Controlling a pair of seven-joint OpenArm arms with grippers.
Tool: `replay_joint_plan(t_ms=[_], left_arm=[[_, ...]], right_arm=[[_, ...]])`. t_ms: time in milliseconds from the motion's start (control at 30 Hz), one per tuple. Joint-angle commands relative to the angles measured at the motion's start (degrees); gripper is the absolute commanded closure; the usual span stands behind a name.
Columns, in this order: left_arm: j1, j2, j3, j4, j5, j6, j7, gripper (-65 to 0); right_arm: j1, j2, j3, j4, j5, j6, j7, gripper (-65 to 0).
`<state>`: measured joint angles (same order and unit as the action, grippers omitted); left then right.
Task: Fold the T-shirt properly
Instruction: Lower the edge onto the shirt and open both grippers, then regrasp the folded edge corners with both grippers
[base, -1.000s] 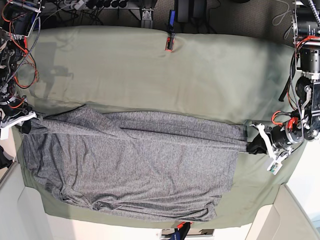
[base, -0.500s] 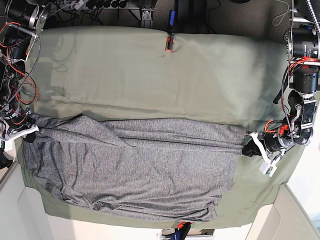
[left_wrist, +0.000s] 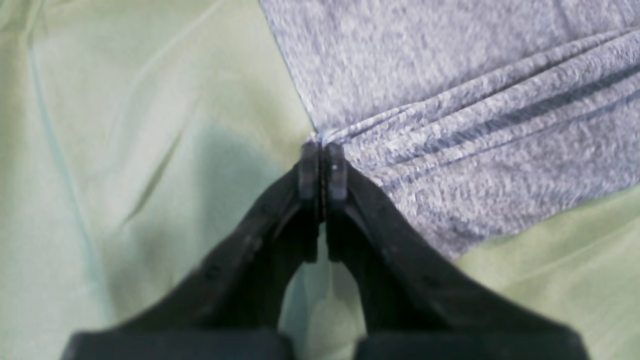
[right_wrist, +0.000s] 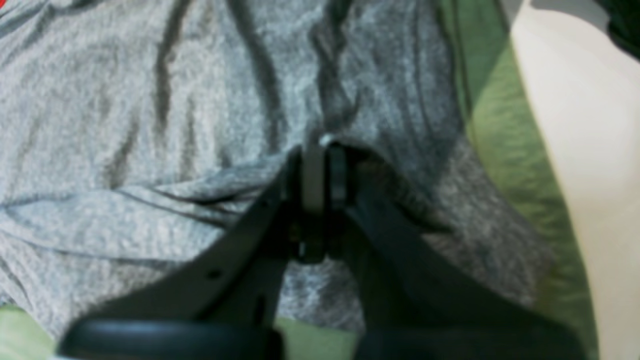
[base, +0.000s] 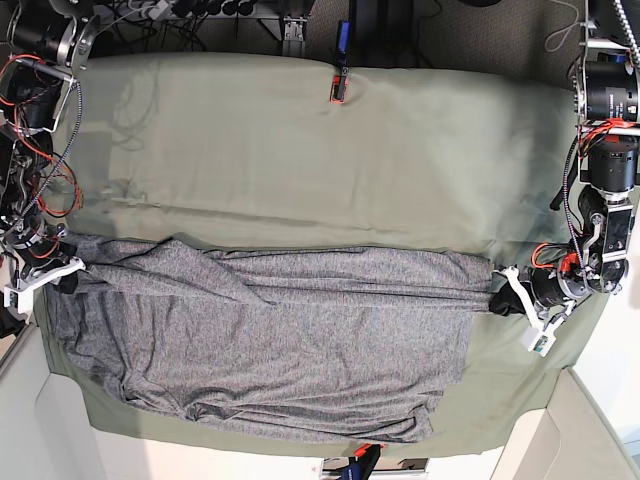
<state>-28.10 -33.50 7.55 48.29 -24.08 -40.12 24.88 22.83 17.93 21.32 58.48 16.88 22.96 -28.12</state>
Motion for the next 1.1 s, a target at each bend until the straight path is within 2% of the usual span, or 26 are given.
replay_joint_plan(t_ms=[0, 67, 100, 167, 233, 333, 533, 633, 733, 867, 1067], left_arm=[[-1.7, -1.3, -0.4, 0.7, -0.7, 0.1, -0.9, -6.1], [-1.7, -1.3, -0.4, 0.7, -0.7, 0.1, -0.9, -16.3], [-1.7, -1.3, -0.4, 0.7, -0.7, 0.1, -0.8, -20.6], [-1.7, -1.4, -0.4, 0.7, -1.4, 0.1, 0.1, -27.3], [-1.7, -2.0, -0.4, 0.8, -5.6, 0.1, 3.4, -30.4], [-1.7, -3.7, -1.0, 1.4, -14.0, 0.1, 8.7, -30.3], [2.3, -8.1, -5.7, 9.7, -30.4, 0.1, 22.6, -30.3], [7.0, -10.3, -10.4, 14.5, -33.9, 0.1, 26.8, -30.3], [12.5, -11.3, -14.3, 17.7, -38.2, 0.1, 29.0, -30.3], [19.7, -10.7, -17.9, 19.9, -40.9, 0.1, 29.0, -30.3], [24.2, -5.6, -18.8, 20.2, -41.4, 0.1, 28.9, -30.3]], right_arm=[[1.4, 1.1, 0.2, 0.7, 1.3, 0.0, 1.5, -3.5], [1.4, 1.1, 0.2, 0.7, 2.7, 0.0, 1.5, -21.1], [1.4, 1.0, 0.2, 0.7, 3.3, 0.0, 1.5, -27.8], [1.4, 1.1, 0.2, 0.8, 4.5, 0.0, 1.5, -34.6], [1.4, 1.1, 0.2, 0.9, 5.2, 0.0, 1.3, -34.6], [1.4, 1.1, 1.4, 3.4, 6.9, 0.1, -2.4, -34.5], [-1.9, 1.4, 9.0, 16.6, 14.7, 4.0, -11.7, -34.5], [-6.7, 1.6, 11.5, 21.1, 18.6, 4.7, -13.9, -34.5], [-11.6, 1.0, 13.8, 22.3, 20.5, 4.3, -13.9, -34.5], [-16.3, -1.2, 18.0, 22.2, 20.7, 4.3, -13.5, -34.5], [-17.4, -4.2, 19.4, 20.1, 20.5, 4.3, -10.2, -34.5]])
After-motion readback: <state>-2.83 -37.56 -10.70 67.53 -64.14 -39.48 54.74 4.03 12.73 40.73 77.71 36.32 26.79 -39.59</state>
